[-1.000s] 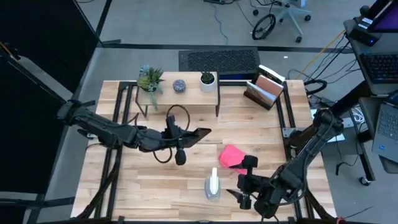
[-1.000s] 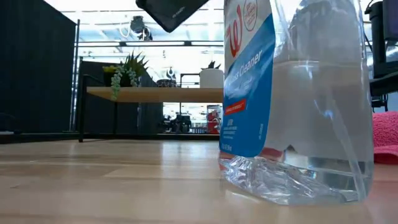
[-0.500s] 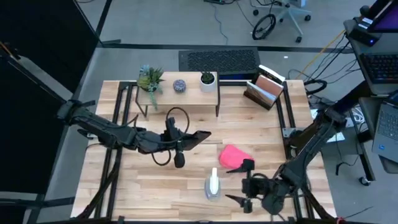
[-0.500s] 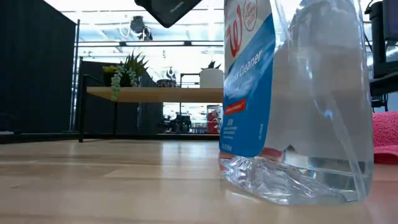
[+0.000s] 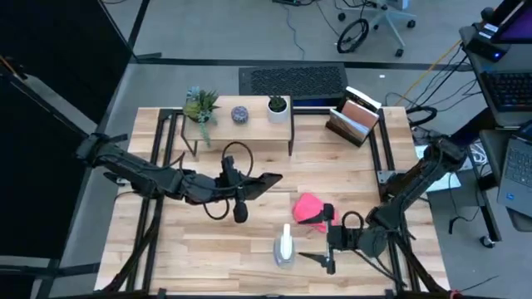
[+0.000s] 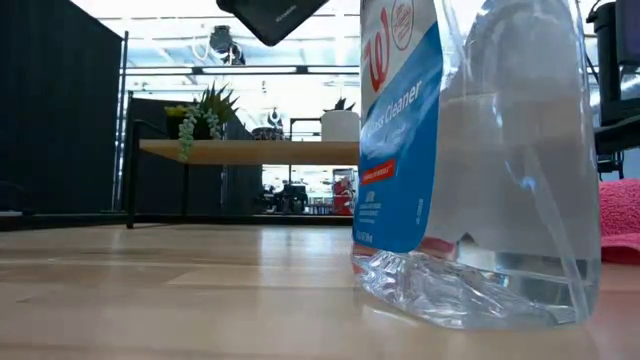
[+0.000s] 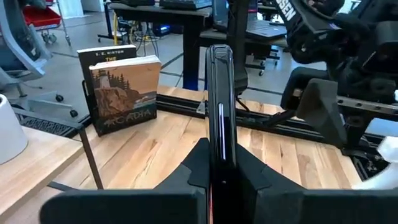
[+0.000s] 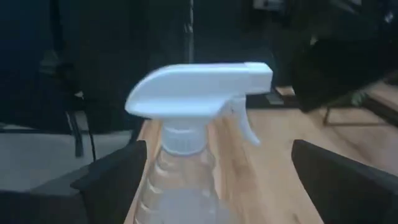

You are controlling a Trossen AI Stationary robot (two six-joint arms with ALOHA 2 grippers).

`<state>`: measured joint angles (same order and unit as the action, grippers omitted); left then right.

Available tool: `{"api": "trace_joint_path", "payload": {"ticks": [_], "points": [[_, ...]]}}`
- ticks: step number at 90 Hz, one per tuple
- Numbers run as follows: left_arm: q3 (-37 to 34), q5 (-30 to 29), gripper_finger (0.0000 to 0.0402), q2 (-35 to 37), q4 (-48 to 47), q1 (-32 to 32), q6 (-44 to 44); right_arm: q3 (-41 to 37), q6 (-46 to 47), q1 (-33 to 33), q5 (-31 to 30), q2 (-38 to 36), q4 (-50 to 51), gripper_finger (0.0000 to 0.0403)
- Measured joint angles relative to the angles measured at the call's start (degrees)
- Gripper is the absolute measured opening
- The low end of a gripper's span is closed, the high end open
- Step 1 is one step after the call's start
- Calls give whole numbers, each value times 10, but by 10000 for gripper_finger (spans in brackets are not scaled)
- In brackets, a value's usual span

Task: Apply microfiber cloth
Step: Spray the back of the cellphone using the spray bottle

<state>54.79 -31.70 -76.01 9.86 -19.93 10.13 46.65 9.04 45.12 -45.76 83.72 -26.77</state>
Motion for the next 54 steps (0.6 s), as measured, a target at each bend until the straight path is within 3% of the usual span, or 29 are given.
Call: {"api": "trace_joint_path", "payload": {"ticks": [20,54], "points": [[0,0,11,0,-1,0,0,0,-8,-18,25,42,-43,384],[0,0,11,0,-1,0,0,0,-25,-32,42,43,-64,384]]}}
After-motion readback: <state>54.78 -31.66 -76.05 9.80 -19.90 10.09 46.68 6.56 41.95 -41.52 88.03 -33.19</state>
